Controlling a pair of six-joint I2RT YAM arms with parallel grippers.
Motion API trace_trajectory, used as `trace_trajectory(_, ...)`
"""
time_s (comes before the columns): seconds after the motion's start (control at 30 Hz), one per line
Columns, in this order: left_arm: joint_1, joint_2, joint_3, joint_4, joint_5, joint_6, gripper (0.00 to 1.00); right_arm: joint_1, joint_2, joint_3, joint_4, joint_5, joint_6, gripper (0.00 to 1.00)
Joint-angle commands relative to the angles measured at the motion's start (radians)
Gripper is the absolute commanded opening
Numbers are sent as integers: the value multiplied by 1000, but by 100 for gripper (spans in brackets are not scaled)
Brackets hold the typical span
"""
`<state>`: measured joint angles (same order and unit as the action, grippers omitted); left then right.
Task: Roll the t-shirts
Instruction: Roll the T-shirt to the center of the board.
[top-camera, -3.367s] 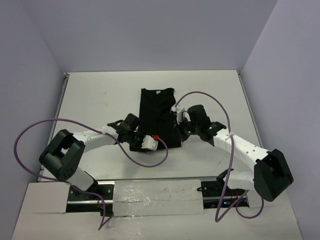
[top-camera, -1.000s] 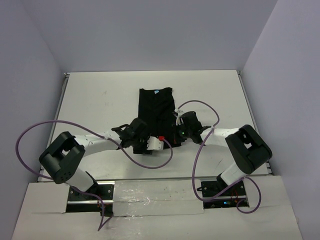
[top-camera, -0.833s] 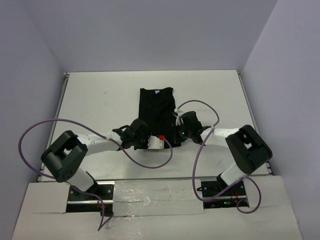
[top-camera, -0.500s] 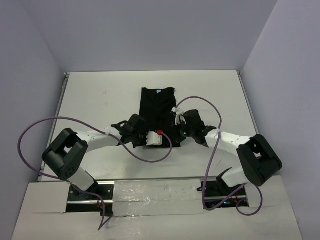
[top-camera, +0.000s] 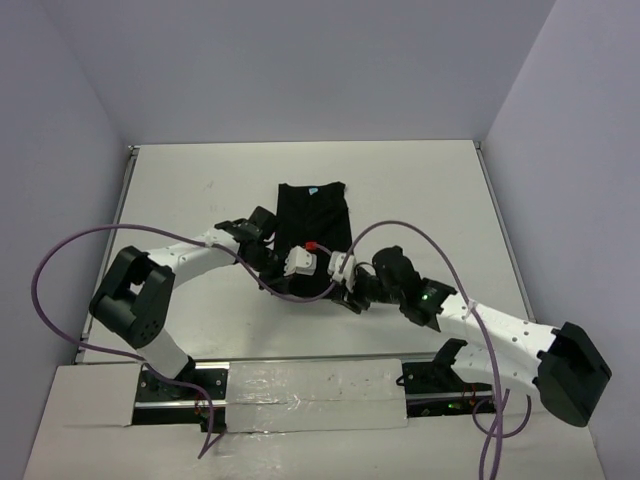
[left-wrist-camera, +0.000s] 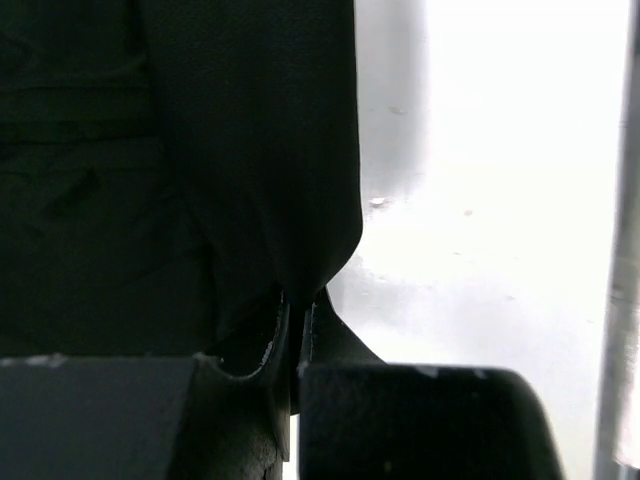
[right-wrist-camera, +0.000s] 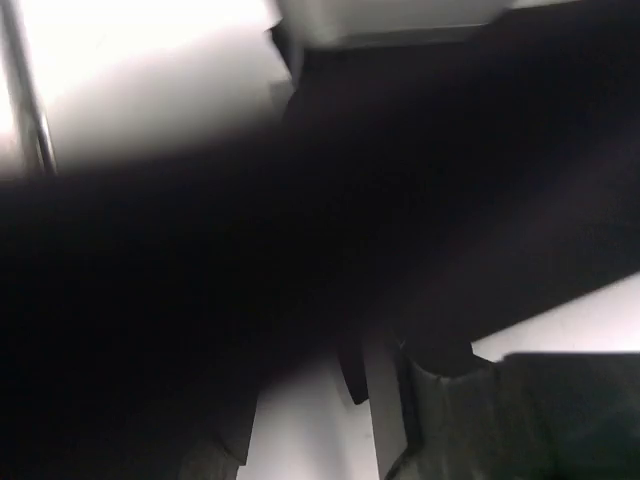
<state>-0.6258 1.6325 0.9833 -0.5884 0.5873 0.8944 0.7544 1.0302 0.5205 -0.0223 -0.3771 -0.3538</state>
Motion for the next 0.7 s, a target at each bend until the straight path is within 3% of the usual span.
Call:
trace_trajectory(0.0, 8, 12, 49, -97, 129, 26, 0, 60, -50, -94, 80, 84, -246, 54)
trace_trajectory(0.13, 11, 27, 64, -116, 143, 15, 0, 71, -24, -109, 94, 130, -301, 61)
trace_trajectory(0.17, 12, 29, 67, -117, 143, 14, 0, 74, -16, -111, 96, 136, -316, 74)
trace_trajectory(0.2, 15, 32, 68, -116, 144, 12, 0, 83, -7, -122, 138, 154, -317, 78)
trace_trajectory(0.43, 31, 46, 78, -105, 158, -9, 0, 105, 56, -129, 124, 166, -393, 79)
trace_trajectory(0.67, 47, 46, 64, -110, 164, 12, 0, 108, -223, -243, 229, 183, -306, 81)
